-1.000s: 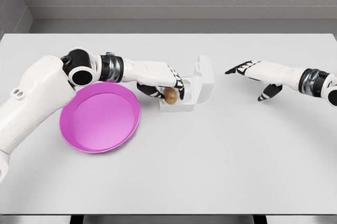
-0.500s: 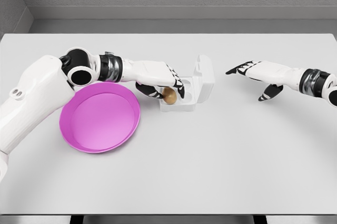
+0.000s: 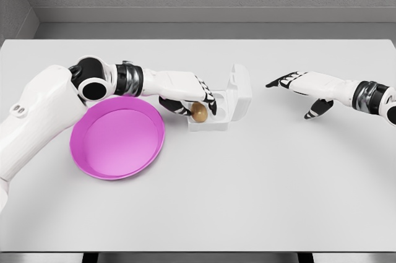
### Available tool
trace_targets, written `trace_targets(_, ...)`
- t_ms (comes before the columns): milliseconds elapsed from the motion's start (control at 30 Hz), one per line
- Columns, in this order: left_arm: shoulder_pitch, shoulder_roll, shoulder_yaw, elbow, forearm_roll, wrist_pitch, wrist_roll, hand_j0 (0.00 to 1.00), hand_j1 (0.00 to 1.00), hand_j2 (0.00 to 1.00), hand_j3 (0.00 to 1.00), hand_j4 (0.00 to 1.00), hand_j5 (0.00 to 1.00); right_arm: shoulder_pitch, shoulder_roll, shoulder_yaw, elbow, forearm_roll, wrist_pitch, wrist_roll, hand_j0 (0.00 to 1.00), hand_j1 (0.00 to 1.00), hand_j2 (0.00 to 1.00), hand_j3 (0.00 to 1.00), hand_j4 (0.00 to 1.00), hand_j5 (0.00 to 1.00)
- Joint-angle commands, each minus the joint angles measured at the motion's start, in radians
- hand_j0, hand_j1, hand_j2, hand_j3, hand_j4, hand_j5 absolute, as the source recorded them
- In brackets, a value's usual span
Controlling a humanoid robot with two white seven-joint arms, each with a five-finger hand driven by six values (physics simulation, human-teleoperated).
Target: Pack egg into the box and close the box lid
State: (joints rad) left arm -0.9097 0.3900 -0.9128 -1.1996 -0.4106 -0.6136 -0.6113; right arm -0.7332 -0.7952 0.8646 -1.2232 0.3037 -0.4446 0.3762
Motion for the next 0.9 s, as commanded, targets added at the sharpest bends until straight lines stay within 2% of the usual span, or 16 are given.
trace_targets(0, 0.0, 0.001, 0.018, -0.005, 0.007, 0.003, 0.0, 0.72, 0.72, 0.72, 0.72, 0.72, 0.72, 0.0, -0.001, -0.001, -0.001, -0.005, 0.001, 0.0, 1.0, 1.0, 1.0, 1.0, 1.0, 1.0)
trace_targets(100, 0.014, 0.015, 0.091, -0.04, 0.007, 0.003, 0.0, 0.9, 0.9, 0.9, 0.9, 0.9, 0.9, 0.0, -0.001, -0.001, -0.001, -0.005, 0.001, 0.0, 1.0, 1.0, 1.0, 1.0, 1.0, 1.0)
trace_targets(167, 0.025, 0.073, 0.164, -0.089, 0.018, 0.003, 0.0, 1.0, 1.0, 1.0, 1.0, 1.0, 1.0, 0.0, -0.001, -0.001, -0.001, -0.005, 0.001, 0.0, 1.0, 1.0, 1.0, 1.0, 1.0, 1.0)
trace_targets(233, 0.071, 0.147, 0.262, -0.189, 0.036, 0.003, 0.0, 1.0, 1.0, 1.0, 1.0, 1.0, 1.0, 0.0, -0.001, -0.001, -0.002, -0.005, 0.001, 0.0, 1.0, 1.0, 1.0, 1.0, 1.0, 1.0)
trace_targets(333, 0.141, 0.271, 0.379, -0.276, 0.16, 0.003, 0.0, 1.0, 1.0, 1.0, 1.0, 1.0, 1.0, 0.0, -0.001, -0.001, -0.002, -0.005, 0.001, 0.0, 1.0, 1.0, 1.0, 1.0, 1.0, 1.0)
trace_targets(400, 0.241, 0.336, 0.523, -0.322, 0.245, 0.003, 0.0, 1.0, 1.0, 1.0, 1.0, 1.0, 1.0, 0.0, 0.001, -0.001, -0.001, -0.005, 0.001, 0.0, 1.0, 1.0, 1.0, 1.0, 1.0, 1.0)
trace_targets(433, 0.294, 0.337, 0.607, -0.324, 0.288, 0.003, 0.0, 1.0, 1.0, 1.0, 1.0, 1.0, 1.0, 0.0, 0.001, -0.003, -0.002, -0.005, 0.001, 0.0, 1.0, 1.0, 1.0, 1.0, 1.0, 1.0)
trace_targets(467, 0.347, 0.349, 0.661, -0.311, 0.345, 0.003, 0.0, 1.0, 1.0, 1.0, 1.0, 1.0, 1.0, 0.0, -0.002, -0.004, -0.002, -0.005, 0.001, 0.0, 1.0, 1.0, 1.0, 1.0, 1.0, 1.0)
trace_targets(500, 0.383, 0.381, 0.674, -0.284, 0.415, 0.003, 0.0, 1.0, 1.0, 1.0, 1.0, 1.0, 1.0, 0.002, -0.004, -0.004, -0.002, -0.005, 0.001, 0.0, 1.0, 1.0, 1.0, 1.0, 1.0, 1.0)
trace_targets(567, 0.413, 0.409, 0.709, -0.235, 0.542, 0.003, 0.0, 1.0, 1.0, 1.0, 1.0, 1.0, 1.0, 0.002, -0.002, -0.004, -0.006, -0.005, 0.001, 0.0, 1.0, 1.0, 1.0, 1.0, 1.0, 1.0)
trace_targets(633, 0.46, 0.412, 0.723, -0.193, 0.627, 0.003, 0.0, 1.0, 1.0, 1.0, 1.0, 1.0, 1.0, 0.005, -0.006, -0.006, -0.009, -0.005, -0.002, 0.0, 1.0, 1.0, 1.0, 1.0, 1.0, 1.0)
trace_targets(700, 0.572, 0.398, 0.793, -0.158, 0.63, 0.003, 0.0, 1.0, 1.0, 1.0, 1.0, 1.0, 1.0, 0.006, -0.006, -0.006, -0.009, -0.005, -0.002, 0.0, 1.0, 1.0, 1.0, 1.0, 1.0, 1.0)
trace_targets(767, 0.643, 0.305, 0.858, -0.149, 0.632, 0.003, 0.0, 1.0, 1.0, 1.0, 1.0, 1.0, 1.0, 0.005, -0.004, -0.006, -0.015, -0.003, -0.005, 0.0, 1.0, 1.0, 1.0, 1.0, 1.0, 1.0)
trace_targets(800, 0.696, 0.279, 0.896, -0.152, 0.632, 0.003, 0.0, 1.0, 1.0, 1.0, 1.0, 1.0, 1.0, 0.005, -0.004, -0.006, -0.019, -0.003, -0.006, 0.0, 1.0, 1.0, 1.0, 1.0, 1.0, 1.0)
trace_targets(867, 0.781, 0.274, 0.962, -0.149, 0.63, 0.003, 0.0, 1.0, 1.0, 1.0, 1.0, 1.0, 1.0, 0.005, -0.004, -0.007, -0.03, -0.006, -0.008, 0.0, 1.0, 1.0, 1.0, 1.0, 1.0, 1.0)
